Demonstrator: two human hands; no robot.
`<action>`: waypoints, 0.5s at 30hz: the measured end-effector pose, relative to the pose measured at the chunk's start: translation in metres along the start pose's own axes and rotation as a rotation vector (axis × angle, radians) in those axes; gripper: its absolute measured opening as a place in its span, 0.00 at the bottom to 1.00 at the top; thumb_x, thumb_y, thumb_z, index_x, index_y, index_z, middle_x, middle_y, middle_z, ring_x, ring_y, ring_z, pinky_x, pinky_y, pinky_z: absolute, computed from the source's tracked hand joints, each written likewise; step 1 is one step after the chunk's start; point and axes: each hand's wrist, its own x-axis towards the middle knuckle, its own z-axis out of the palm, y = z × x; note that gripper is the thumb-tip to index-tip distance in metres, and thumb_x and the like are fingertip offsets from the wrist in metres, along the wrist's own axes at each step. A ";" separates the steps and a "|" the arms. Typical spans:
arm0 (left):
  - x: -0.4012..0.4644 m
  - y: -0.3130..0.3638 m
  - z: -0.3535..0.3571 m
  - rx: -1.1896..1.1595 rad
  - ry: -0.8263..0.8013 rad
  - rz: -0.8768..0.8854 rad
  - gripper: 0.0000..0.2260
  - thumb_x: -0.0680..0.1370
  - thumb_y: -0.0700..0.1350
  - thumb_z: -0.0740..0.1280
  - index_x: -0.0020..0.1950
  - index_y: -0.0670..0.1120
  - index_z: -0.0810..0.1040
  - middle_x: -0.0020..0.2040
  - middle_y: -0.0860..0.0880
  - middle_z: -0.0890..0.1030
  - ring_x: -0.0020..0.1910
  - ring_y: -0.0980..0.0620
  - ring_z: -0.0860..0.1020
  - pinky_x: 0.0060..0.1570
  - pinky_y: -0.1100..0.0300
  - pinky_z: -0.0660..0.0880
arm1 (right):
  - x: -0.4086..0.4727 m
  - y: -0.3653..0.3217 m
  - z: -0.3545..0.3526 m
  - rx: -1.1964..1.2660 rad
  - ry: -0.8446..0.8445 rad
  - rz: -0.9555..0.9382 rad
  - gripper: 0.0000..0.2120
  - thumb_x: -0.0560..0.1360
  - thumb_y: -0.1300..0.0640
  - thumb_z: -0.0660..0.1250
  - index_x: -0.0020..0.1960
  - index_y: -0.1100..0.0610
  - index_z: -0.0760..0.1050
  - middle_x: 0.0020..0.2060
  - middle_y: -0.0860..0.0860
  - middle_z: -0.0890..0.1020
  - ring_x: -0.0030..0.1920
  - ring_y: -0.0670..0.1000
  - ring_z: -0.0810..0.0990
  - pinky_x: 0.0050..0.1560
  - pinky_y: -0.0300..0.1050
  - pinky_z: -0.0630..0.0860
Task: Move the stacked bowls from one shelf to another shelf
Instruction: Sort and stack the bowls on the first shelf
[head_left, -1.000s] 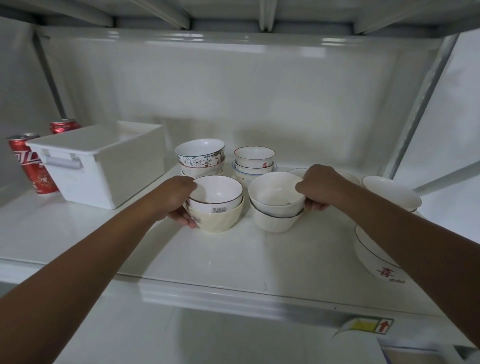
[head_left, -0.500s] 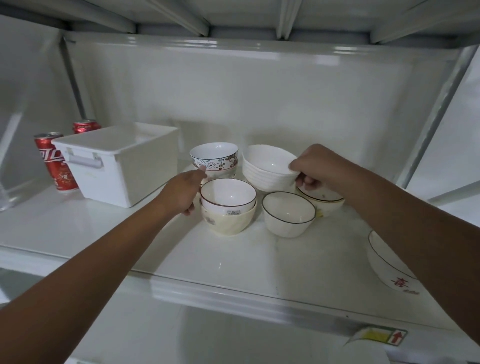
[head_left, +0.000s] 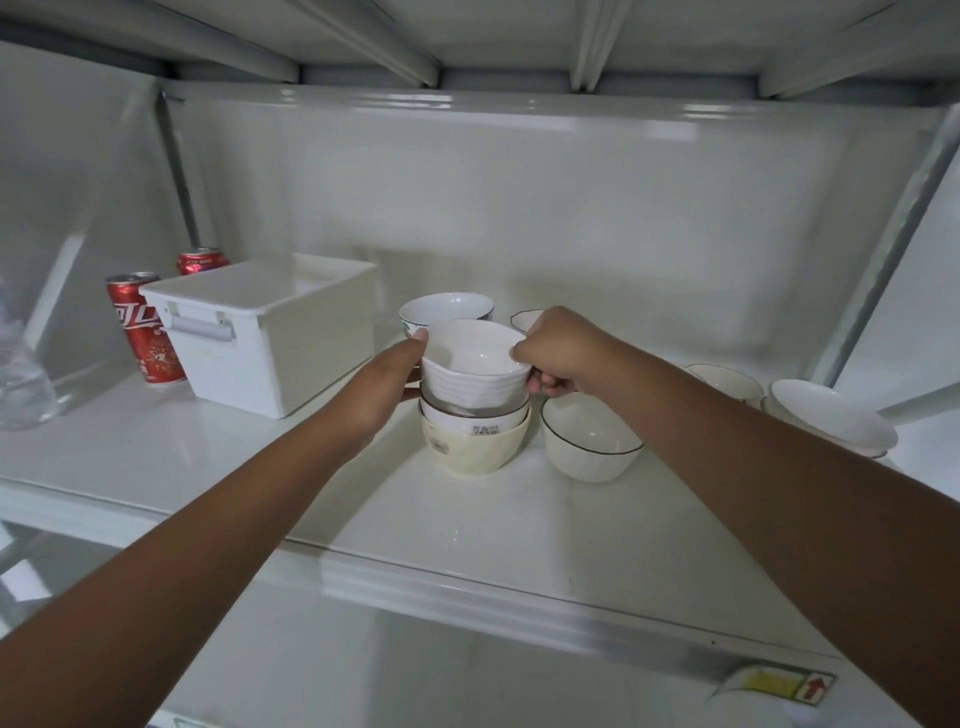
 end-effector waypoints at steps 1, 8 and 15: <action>0.000 -0.001 0.001 -0.012 0.008 -0.003 0.16 0.84 0.53 0.52 0.58 0.53 0.79 0.57 0.54 0.83 0.58 0.55 0.80 0.61 0.58 0.73 | 0.000 0.002 0.001 -0.012 -0.001 0.003 0.07 0.76 0.67 0.58 0.42 0.63 0.72 0.27 0.62 0.77 0.12 0.46 0.66 0.23 0.35 0.69; -0.003 -0.012 0.005 -0.030 0.023 0.014 0.14 0.84 0.50 0.54 0.54 0.55 0.79 0.57 0.54 0.82 0.60 0.53 0.78 0.64 0.56 0.72 | -0.002 0.008 0.004 -0.082 0.007 0.002 0.07 0.75 0.67 0.58 0.41 0.62 0.73 0.27 0.60 0.78 0.15 0.48 0.66 0.23 0.34 0.69; -0.003 -0.020 0.009 -0.043 0.051 0.014 0.14 0.84 0.48 0.53 0.54 0.54 0.79 0.57 0.53 0.82 0.63 0.49 0.77 0.64 0.52 0.72 | -0.004 0.008 0.007 -0.109 0.026 0.010 0.09 0.74 0.67 0.56 0.38 0.60 0.71 0.30 0.62 0.78 0.13 0.47 0.66 0.23 0.35 0.66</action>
